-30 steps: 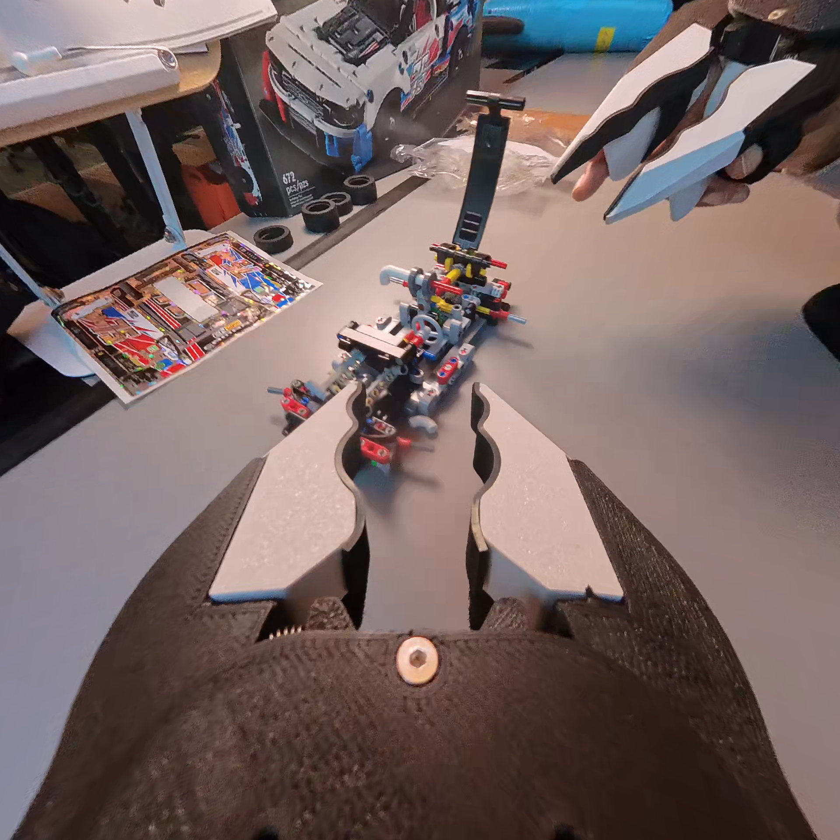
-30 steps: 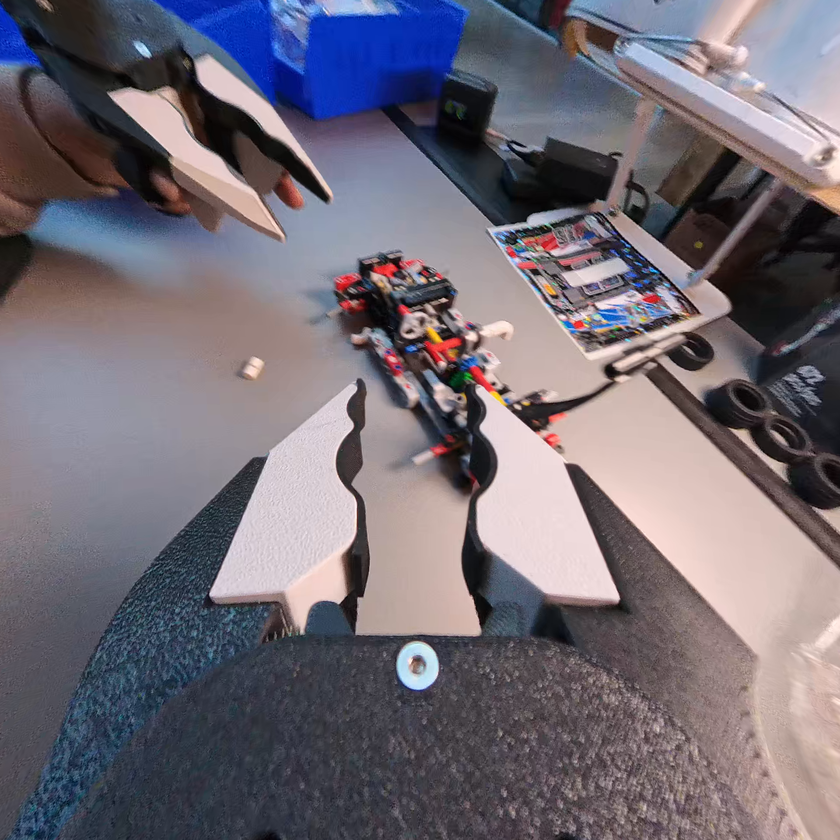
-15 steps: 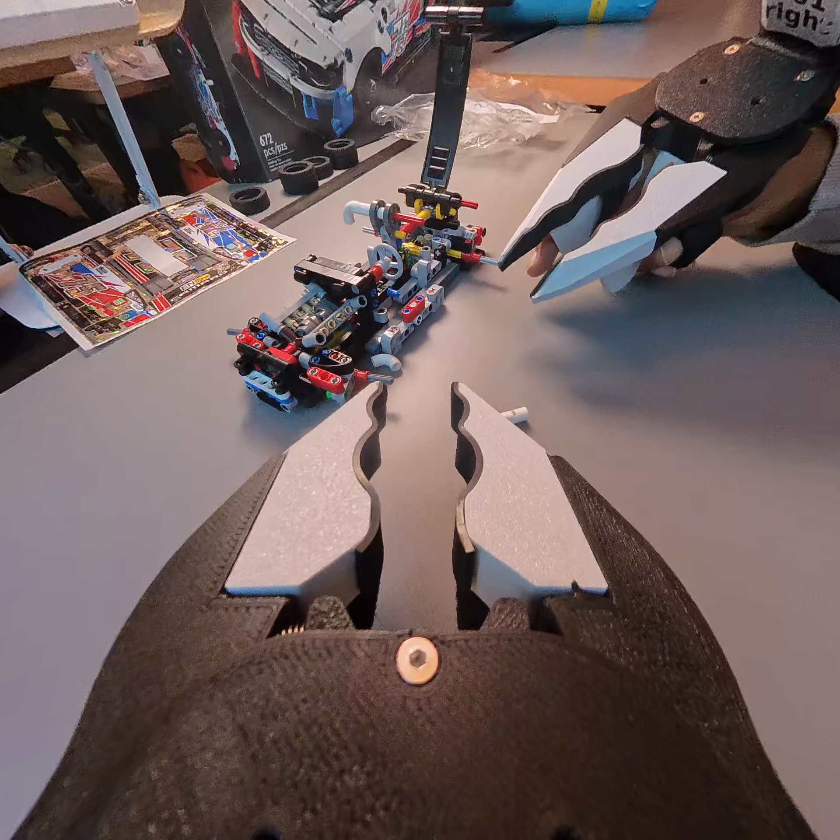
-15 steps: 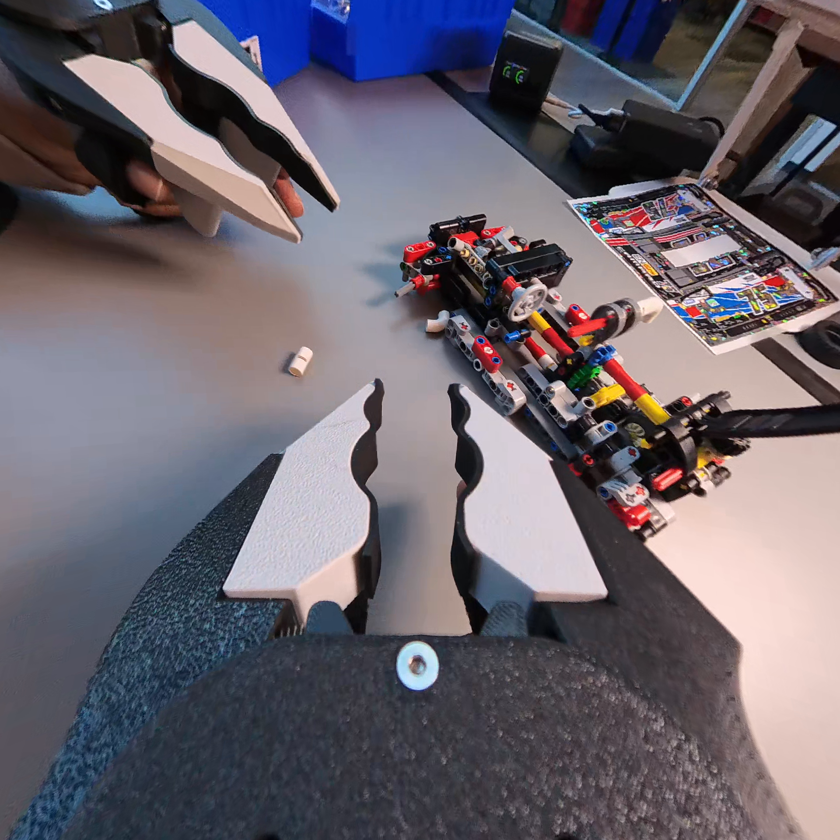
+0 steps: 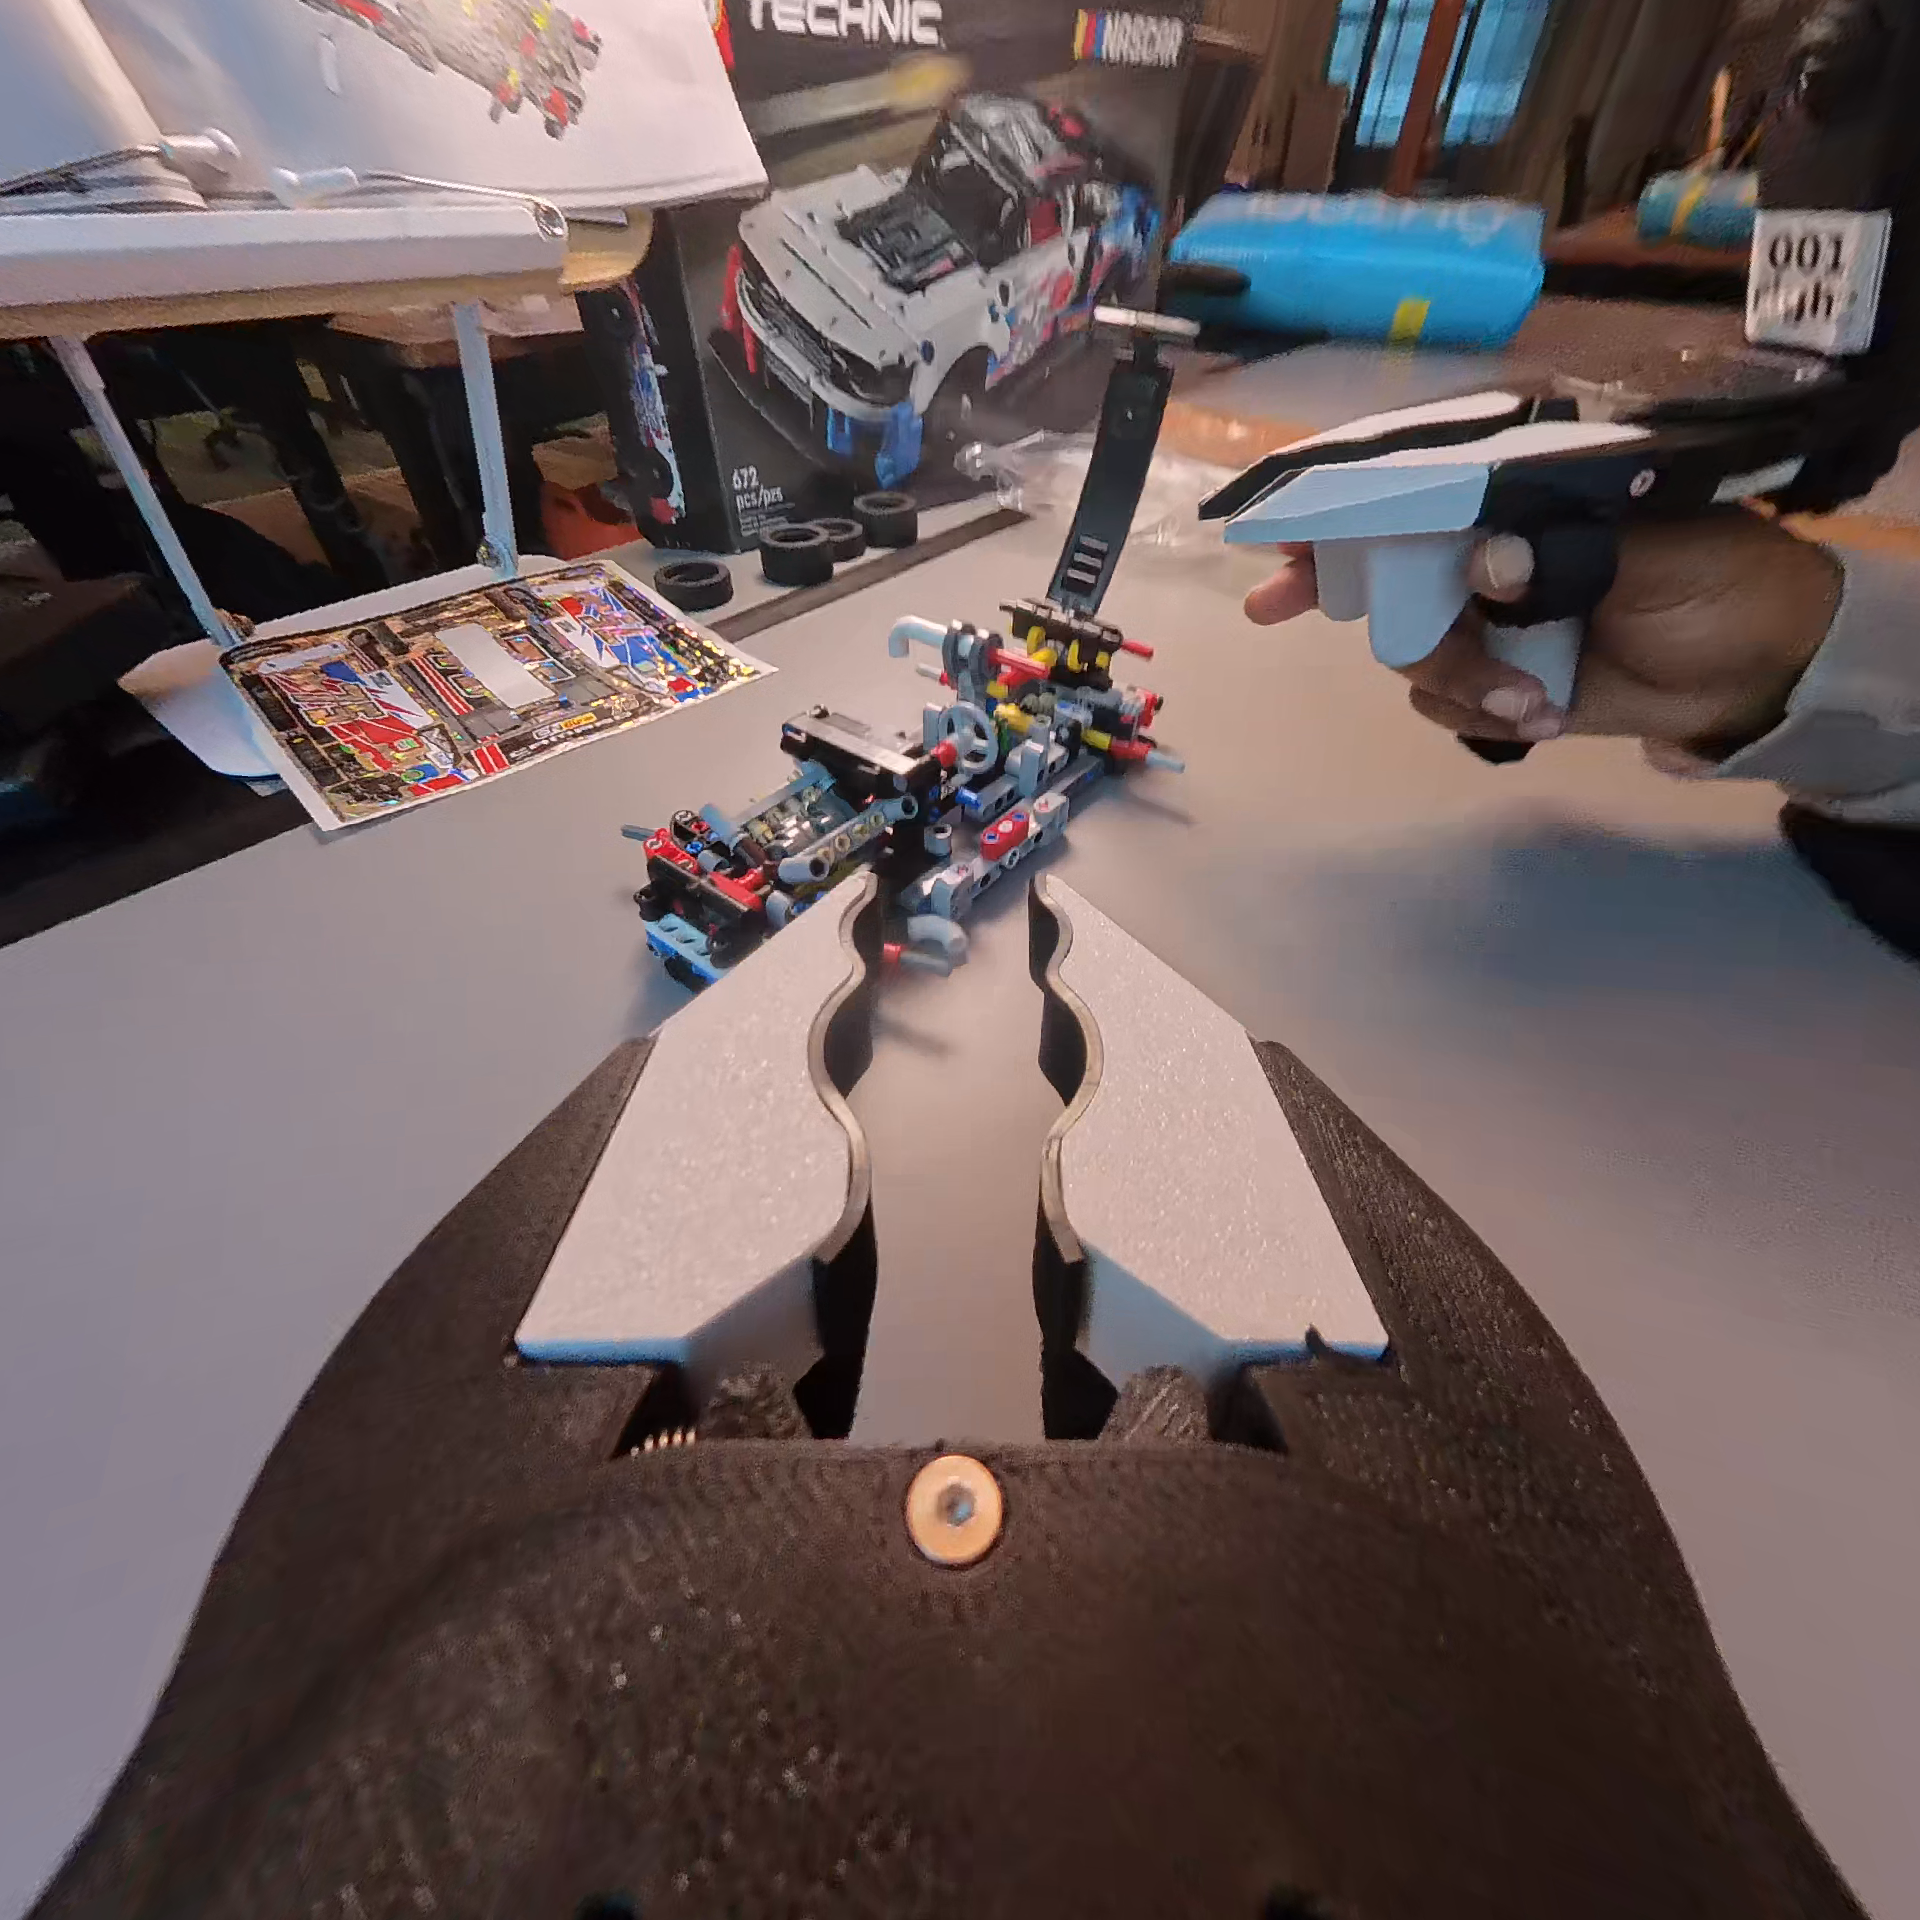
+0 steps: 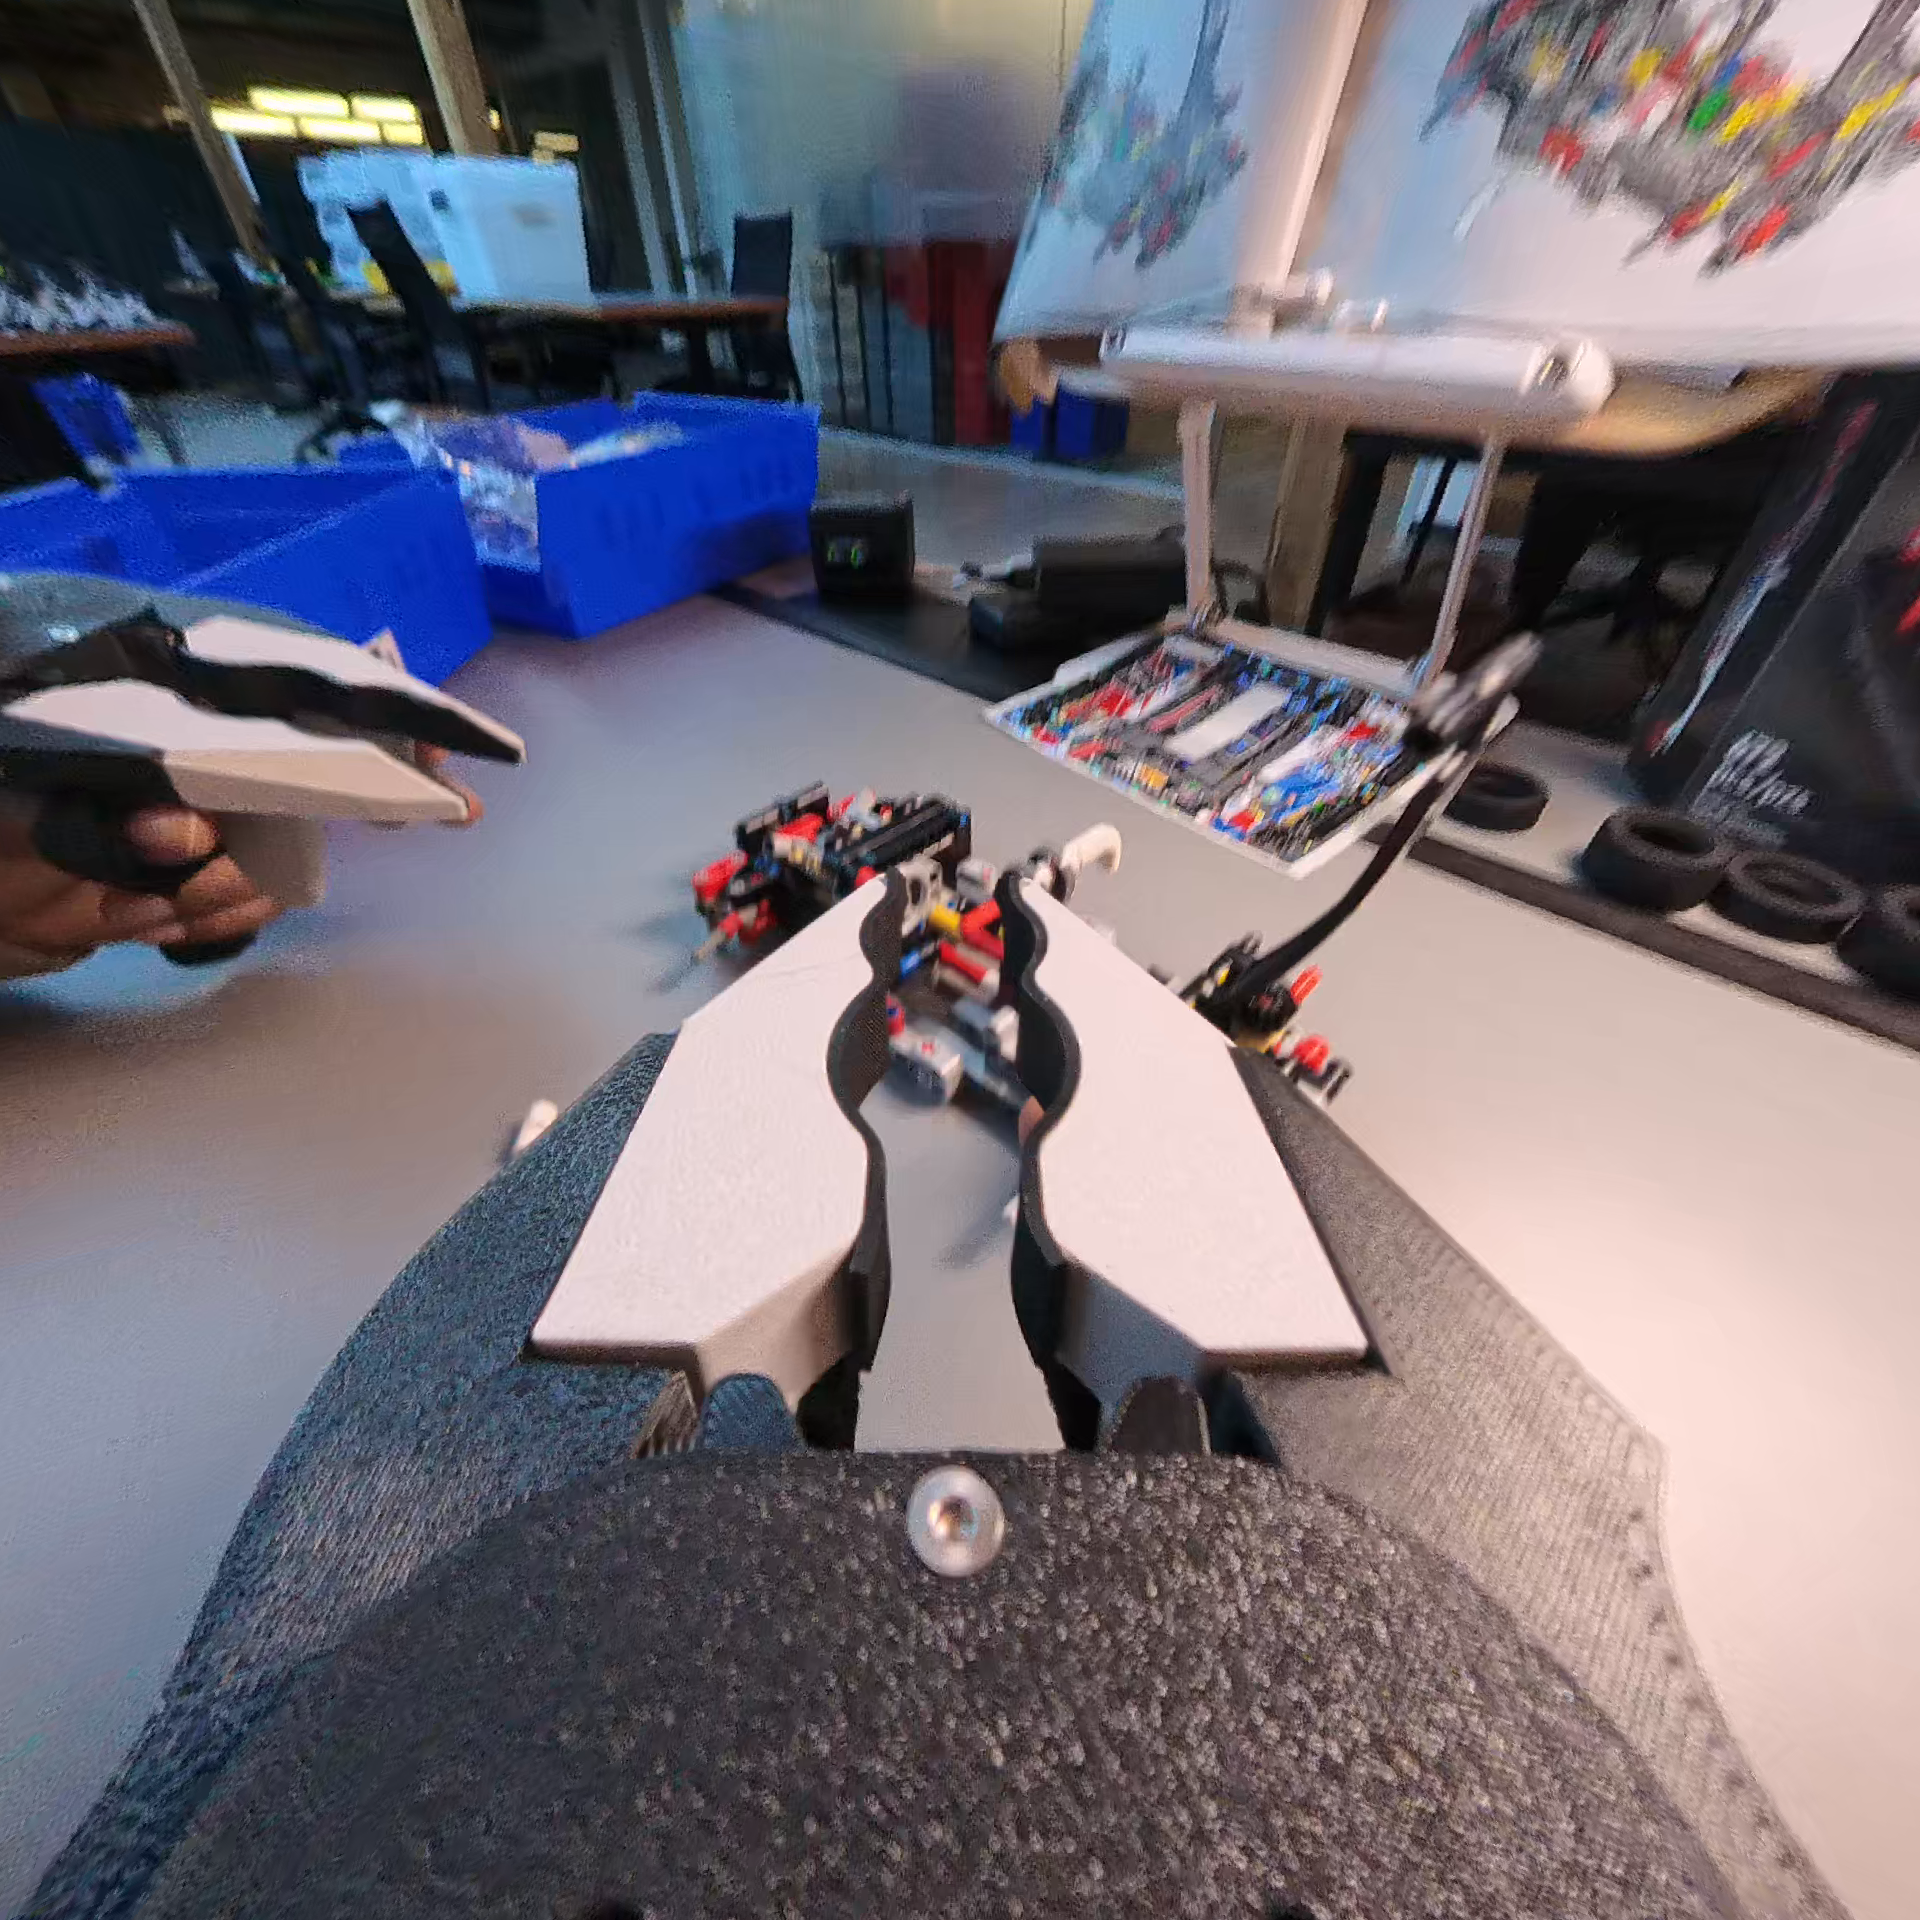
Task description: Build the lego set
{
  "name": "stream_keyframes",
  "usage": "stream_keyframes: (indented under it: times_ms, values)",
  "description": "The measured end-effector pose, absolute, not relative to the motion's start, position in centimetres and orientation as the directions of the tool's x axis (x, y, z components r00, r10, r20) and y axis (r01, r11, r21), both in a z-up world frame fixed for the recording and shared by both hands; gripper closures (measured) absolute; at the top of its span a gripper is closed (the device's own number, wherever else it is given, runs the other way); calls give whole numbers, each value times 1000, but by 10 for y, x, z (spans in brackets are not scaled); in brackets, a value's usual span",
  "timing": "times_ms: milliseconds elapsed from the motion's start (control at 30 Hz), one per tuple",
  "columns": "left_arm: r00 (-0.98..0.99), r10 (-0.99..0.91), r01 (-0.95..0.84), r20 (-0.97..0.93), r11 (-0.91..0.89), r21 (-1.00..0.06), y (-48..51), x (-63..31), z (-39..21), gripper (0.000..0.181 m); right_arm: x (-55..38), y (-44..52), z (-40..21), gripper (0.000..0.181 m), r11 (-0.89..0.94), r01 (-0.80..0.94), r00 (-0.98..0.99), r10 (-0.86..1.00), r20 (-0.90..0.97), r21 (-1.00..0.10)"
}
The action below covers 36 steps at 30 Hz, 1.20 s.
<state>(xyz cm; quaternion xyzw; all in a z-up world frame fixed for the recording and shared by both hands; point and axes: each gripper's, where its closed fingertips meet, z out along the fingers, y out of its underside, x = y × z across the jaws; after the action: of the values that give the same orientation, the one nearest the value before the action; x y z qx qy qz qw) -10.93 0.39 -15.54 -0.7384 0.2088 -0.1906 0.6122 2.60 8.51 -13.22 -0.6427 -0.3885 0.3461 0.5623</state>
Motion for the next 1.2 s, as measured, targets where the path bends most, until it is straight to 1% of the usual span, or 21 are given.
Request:
stream_keyframes:
  times_ms: [33,100,133,200,267,333,400,533,667,900,1033,1200]
  values:
    - [841,-533,8,95,-163,-987,4,-111,-147,156,28,88,-109,171,-5,64,487,873,27,-998]
    - [835,-513,138,200,-156,-978,6,-114,-135,157,31,98,-52,181,122,28,548,828,118,-992]
    - [836,-505,160,213,-147,-976,6,-115,-132,158,29,104,-24,181,166,26,557,816,152,-986]
    - [854,-488,133,179,-127,-983,8,-115,-133,159,19,125,23,180,202,30,550,815,185,-979]
    - [850,-500,113,166,-135,-984,8,-111,-136,160,1,159,54,176,231,56,535,815,224,-971]
    - [839,-511,142,190,-132,-981,6,-111,-134,160,-23,199,73,178,319,79,513,799,312,-945]
    - [838,-511,147,189,-123,-981,4,-114,-131,160,-45,249,72,181,378,146,508,764,397,-914]
    - [850,-480,177,215,-122,-977,6,-126,-132,160,-72,342,35,181,290,311,540,730,419,-905]
    - [862,-457,174,217,-134,-975,11,-132,-139,161,-86,385,15,181,235,313,599,703,384,-920]
    - [853,-475,166,218,-151,-975,15,-127,-145,163,-100,408,-6,181,188,310,636,688,350,-932]
    - [882,-445,116,156,-117,-986,15,-131,-142,164,-109,397,-12,181,198,295,609,715,344,-935]
    - [938,-344,22,38,-52,-998,17,-143,-136,159,-123,373,-33,181,233,309,541,755,371,-922]
